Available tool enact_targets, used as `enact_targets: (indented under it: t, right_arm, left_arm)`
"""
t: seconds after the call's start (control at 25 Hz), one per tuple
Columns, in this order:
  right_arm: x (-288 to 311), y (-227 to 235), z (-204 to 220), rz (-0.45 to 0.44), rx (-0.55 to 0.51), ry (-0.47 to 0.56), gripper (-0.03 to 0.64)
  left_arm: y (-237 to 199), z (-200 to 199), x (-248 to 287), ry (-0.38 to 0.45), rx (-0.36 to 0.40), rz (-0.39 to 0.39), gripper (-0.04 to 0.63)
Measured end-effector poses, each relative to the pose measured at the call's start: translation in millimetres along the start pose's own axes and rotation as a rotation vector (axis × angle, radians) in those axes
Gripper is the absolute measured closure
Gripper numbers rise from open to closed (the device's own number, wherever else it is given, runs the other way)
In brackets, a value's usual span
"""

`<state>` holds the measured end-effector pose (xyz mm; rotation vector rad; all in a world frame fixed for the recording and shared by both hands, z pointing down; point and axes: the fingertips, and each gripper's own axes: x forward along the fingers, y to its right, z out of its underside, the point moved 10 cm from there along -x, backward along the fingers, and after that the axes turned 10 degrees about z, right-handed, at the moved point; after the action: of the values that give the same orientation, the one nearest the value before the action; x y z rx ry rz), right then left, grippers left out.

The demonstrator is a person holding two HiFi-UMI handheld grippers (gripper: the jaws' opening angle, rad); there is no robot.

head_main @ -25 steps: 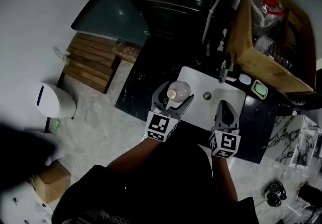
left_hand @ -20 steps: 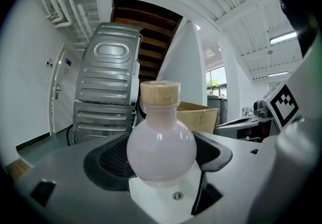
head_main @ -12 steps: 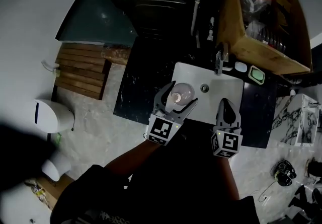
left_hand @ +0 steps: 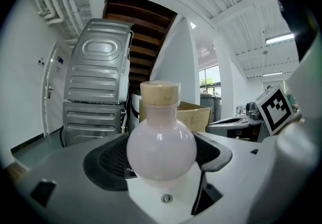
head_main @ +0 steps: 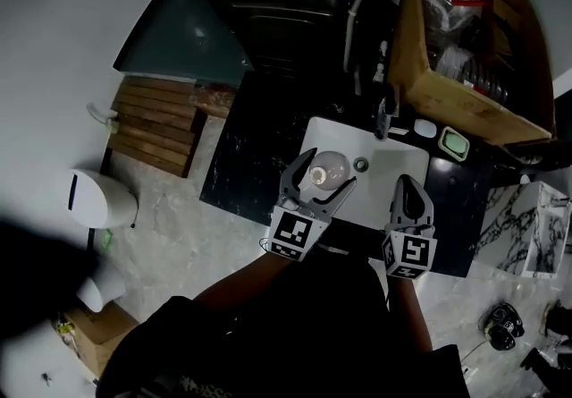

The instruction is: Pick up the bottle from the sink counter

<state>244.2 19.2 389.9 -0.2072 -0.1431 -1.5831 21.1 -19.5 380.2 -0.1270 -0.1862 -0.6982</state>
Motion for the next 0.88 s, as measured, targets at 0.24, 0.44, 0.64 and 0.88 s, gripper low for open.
enact_targets:
  t: [0.24, 0.44, 0.64, 0.88]
  right_arm:
    - [-2.3, 37.2, -7.1, -0.031, -0.01, 0.021, 0.578]
    - [-1.5, 62.3, -8.5, -0.053, -0.025, 0.031, 0.578]
    - [-4.5, 75.0, -10.3, -0.058, -0.011, 0.061, 0.578]
    - [-6.9, 74.3, -8.3, -0.053, -0.019, 0.061, 0.58]
  left_arm:
    - [30.5, -6.7, 21.9, 0.004, -0.003, -0.069, 0.213]
    - [47.4, -9.2, 38.4, 0.008, -0.013, -0.096, 0.213]
    - [59.4, -11.5, 46.4, 0.02, -0.011, -0.099, 0.213]
    - [61.7, -10.0, 47.0, 0.019, 0.0, -0.102, 0.213]
